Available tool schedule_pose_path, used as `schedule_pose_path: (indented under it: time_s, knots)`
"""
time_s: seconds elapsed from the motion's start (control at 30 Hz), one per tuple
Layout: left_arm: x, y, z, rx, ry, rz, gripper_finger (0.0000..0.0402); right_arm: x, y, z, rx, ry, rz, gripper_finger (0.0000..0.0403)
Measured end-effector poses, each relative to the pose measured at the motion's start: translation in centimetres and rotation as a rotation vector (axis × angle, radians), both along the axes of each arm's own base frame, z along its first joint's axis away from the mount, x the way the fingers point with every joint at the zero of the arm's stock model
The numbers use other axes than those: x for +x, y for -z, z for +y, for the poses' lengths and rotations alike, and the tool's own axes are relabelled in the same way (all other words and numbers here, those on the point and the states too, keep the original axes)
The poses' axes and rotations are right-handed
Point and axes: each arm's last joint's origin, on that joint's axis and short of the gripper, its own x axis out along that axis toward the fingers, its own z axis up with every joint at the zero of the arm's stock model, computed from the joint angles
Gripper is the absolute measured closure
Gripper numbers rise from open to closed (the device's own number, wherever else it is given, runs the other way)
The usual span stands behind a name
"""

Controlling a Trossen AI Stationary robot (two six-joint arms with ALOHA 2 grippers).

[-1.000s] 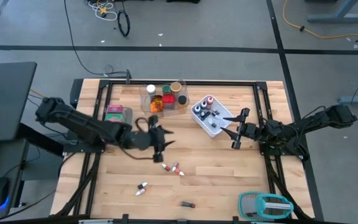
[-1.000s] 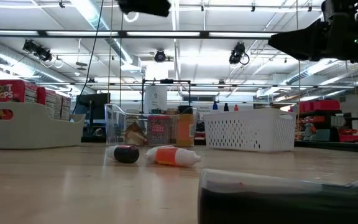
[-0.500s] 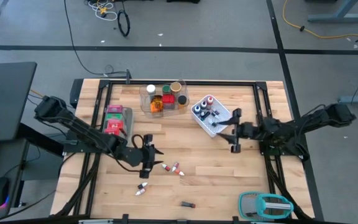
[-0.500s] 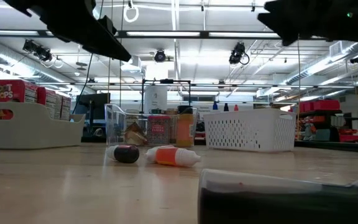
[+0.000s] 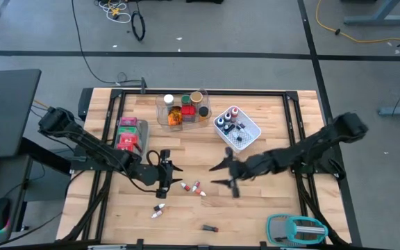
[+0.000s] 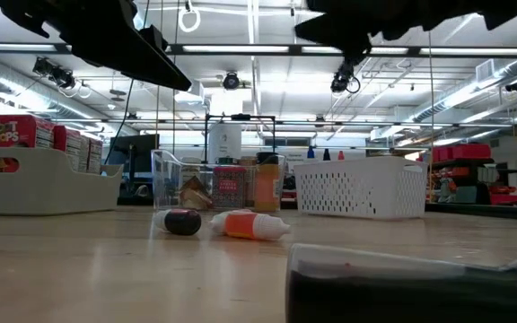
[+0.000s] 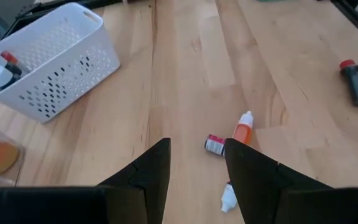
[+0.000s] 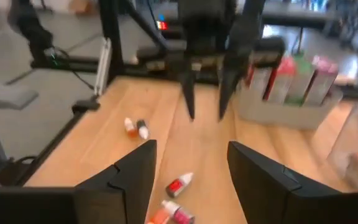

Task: Pick & Place Kitchen Items
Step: Put the orange food coloring bottle into the white bin

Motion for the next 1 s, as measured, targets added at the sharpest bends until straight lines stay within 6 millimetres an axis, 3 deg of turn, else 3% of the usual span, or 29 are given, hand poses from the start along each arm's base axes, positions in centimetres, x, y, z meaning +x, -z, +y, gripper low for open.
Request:
schedule_pose_path:
  time_s: [0.2, 0.4, 0.77, 1.0]
  knots:
    - [0.0, 0.0, 0.0, -0.005, -0.002, -0.003, 0.024, 4.3, 3.5, 2.9, 0.027, 0.089, 0.168, 0.0195]
    - [0.1, -0.1, 0.0, -0.009, -0.003, -0.011, 0.024, 6.2, 6.7, 5.7, 0.038, 0.075, 0.323, 0.0195]
    - [0.1, -0.2, 0.0, -0.056, -0.03, -0.026, 0.024, 6.5, 12.6, 6.6, 0.119, 0.29, 0.436, 0.02]
    - [0.1, -0.2, -0.1, -0.045, -0.024, -0.024, 0.024, 6.5, 13.8, 6.6, 0.072, 0.334, 0.435, 0.0251]
